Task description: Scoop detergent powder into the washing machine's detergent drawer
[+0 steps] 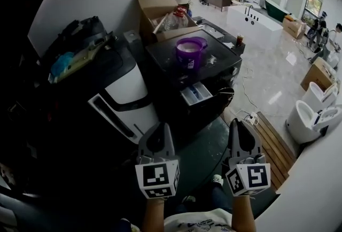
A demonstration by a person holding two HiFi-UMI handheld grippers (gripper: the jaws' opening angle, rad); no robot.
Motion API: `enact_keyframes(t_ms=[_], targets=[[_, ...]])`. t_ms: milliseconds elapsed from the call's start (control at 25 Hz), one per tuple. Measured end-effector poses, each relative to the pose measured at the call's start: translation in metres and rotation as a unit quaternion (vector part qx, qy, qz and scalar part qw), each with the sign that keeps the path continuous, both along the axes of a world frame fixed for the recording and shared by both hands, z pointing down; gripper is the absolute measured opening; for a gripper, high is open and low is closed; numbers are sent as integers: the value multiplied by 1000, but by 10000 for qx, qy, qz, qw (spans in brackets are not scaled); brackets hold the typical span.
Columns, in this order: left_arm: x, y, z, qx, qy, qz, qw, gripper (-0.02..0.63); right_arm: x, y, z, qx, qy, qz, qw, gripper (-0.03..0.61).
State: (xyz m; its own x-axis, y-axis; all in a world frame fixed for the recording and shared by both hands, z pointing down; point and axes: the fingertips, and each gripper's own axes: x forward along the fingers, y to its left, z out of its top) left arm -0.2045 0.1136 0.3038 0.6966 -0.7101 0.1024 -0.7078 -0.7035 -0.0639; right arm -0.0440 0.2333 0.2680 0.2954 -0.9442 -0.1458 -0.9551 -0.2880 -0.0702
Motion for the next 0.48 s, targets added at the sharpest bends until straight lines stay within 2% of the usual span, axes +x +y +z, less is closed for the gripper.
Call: enact_keyframes(t_ms=[160, 480], targets=[[34, -14, 1, 26, -11, -98, 9999, 2, 32, -20, 0, 1, 32, -187, 9998, 21], [117, -37, -6, 43, 65, -524, 9986, 2, 122, -59, -12, 88, 70, -666, 9977, 21]])
